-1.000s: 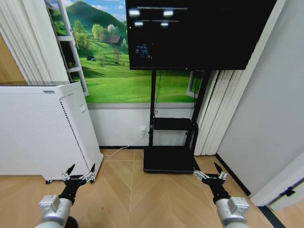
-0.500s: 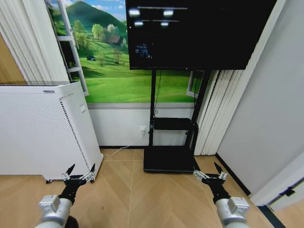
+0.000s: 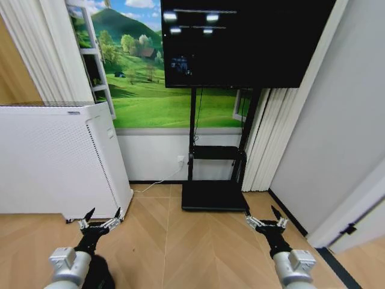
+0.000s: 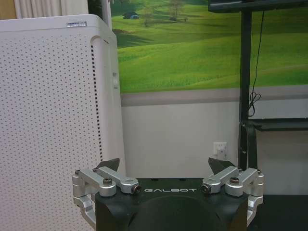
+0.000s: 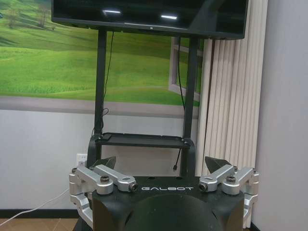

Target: Pick up the trash bin and place the garbage on the floor into it.

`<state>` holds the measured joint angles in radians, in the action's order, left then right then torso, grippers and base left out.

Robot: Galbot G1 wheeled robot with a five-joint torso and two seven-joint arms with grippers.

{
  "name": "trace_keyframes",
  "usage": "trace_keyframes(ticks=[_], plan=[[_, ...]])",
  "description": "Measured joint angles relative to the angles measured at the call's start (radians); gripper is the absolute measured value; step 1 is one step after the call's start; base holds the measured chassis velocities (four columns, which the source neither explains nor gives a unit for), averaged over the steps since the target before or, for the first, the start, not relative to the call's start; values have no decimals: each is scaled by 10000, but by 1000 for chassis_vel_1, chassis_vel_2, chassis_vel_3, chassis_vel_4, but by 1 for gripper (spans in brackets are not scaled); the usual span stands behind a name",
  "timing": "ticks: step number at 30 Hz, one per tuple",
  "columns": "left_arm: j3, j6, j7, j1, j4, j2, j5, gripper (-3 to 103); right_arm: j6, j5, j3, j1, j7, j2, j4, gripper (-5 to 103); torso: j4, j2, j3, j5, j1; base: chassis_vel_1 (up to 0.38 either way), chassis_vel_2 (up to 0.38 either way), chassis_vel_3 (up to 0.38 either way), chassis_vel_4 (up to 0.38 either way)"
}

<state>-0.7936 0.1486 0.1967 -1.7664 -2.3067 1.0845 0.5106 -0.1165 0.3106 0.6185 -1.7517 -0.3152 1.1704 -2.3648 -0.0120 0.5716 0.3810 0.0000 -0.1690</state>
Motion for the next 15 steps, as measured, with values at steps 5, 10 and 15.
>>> trace_keyframes(ticks=[5, 10, 15], plan=[[1, 0, 0, 0, 0, 0, 0, 100, 0, 0, -1, 0, 0, 1, 1, 100, -2, -7, -4, 1, 2, 321, -330, -331, 311], [4, -1, -4, -3, -2, 1, 0, 100, 0, 0, -1, -2, 0, 0, 0, 100, 2, -12, -8, -7, 6, 369, -355, -368, 349], [3, -1, -3, -1, -2, 1, 0, 100, 0, 0, -1, -1, 0, 0, 1, 100, 0, -17, -11, -3, 9, 376, -353, -360, 364]])
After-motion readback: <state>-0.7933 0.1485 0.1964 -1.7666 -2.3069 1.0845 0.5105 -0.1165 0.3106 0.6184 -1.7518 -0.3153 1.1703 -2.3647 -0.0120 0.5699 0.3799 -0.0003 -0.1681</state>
